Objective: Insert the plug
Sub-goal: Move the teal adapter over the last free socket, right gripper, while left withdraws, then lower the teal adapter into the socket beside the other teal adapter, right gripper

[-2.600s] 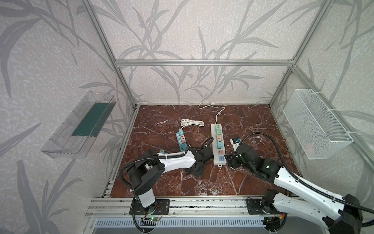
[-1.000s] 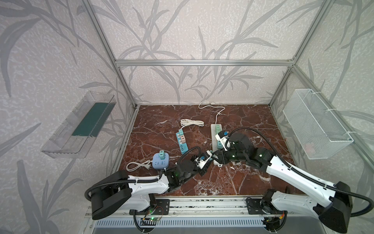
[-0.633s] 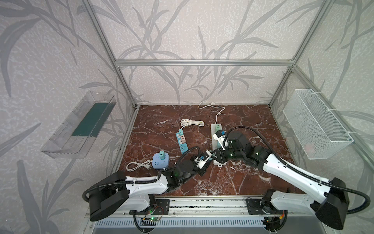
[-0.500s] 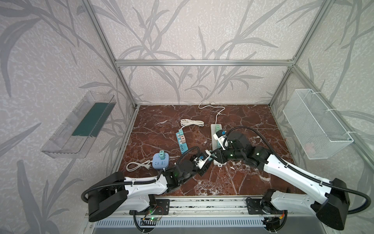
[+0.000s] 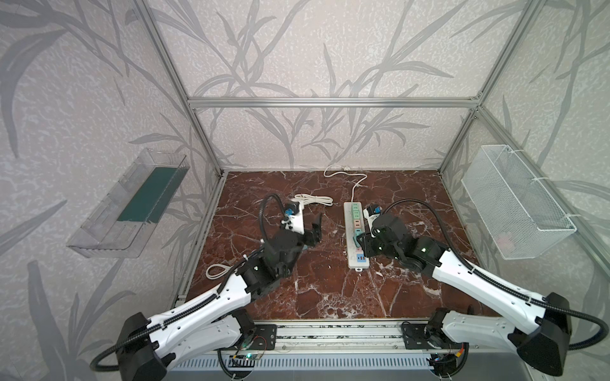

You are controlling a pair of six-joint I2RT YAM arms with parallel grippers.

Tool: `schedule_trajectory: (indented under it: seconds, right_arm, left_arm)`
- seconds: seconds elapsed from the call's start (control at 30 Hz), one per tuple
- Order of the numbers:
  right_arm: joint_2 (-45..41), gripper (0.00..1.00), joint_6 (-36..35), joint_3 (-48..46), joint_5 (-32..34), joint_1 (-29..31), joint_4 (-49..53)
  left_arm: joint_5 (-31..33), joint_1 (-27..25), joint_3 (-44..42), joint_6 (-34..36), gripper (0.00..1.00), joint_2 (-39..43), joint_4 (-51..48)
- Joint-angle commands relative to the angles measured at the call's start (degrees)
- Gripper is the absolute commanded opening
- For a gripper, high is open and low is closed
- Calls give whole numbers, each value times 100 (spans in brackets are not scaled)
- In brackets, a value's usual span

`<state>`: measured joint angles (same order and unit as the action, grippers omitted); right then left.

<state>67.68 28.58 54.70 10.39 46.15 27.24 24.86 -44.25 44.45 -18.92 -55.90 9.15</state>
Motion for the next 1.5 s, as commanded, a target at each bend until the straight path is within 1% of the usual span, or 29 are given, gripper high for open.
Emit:
schedule_trajectory:
  seconds: [0.0, 0.03, 0.07, 0.13, 0.2, 0.27, 0.37, 0.43, 0.5, 0.57, 0.6, 0.8, 1.17, 1.37, 1.47]
  right_arm:
    - [236, 0, 177, -130, 665, 13, -129]
    - [299, 0, 258, -166, 691, 16, -198]
    - [359, 0, 331, -213, 743, 17, -246]
    - [485, 0, 446, -245, 810, 17, -238]
    - [626, 0, 537, -285, 854, 17, -271]
    - [797, 0, 620, -317, 875, 16, -371]
    - [1049, 0, 680, -302, 897, -9, -516]
    - [1180, 0, 729, -300, 875, -40, -624]
    - [1291, 0, 755, -290, 858, -69, -691]
    - [1415, 0, 755, -243, 935, -76, -624]
    - [1457, 0, 944, -245, 956, -88, -620]
    - [1719, 0, 1301, -121, 1265, -113, -259]
    - [1876, 0, 1589, -178, 972, -150, -504]
    - [2112, 0, 1633, 131, 795, -150, -244]
    - [2118, 0, 1725, 130, 741, -150, -187]
  left_arm:
    - [-1047, 987, 636, -1399, 72, -355, -1176]
    - [-1214, 1143, 793, -1378, 72, -487, -1199]
    - [-1213, 1220, 873, -1340, 73, -596, -1218]
    - [-1310, 1361, 794, -1334, 72, -682, -1077]
    - [-1612, 1570, 530, -1564, 72, -690, -850]
    - [-1951, 1774, 287, -2045, 71, -623, -850]
    - [-1944, 1795, 48, -2343, 70, -397, -770]
    - [-1967, 1791, -87, -2382, 69, -289, -552]
    - [-1947, 1803, -107, -2362, 69, -260, -555]
    - [-1915, 1806, -90, -2362, 69, -278, -606]
    - [-1941, 1798, -86, -2375, 69, -268, -606]
    - [-2092, 1809, -104, -2529, 69, -281, -557]
    - [-2125, 1833, -133, -2598, 69, -272, -519]
    - [-2171, 1850, -146, -2634, 69, -215, -488]
    - [-2174, 1851, -146, -2617, 69, -189, -493]
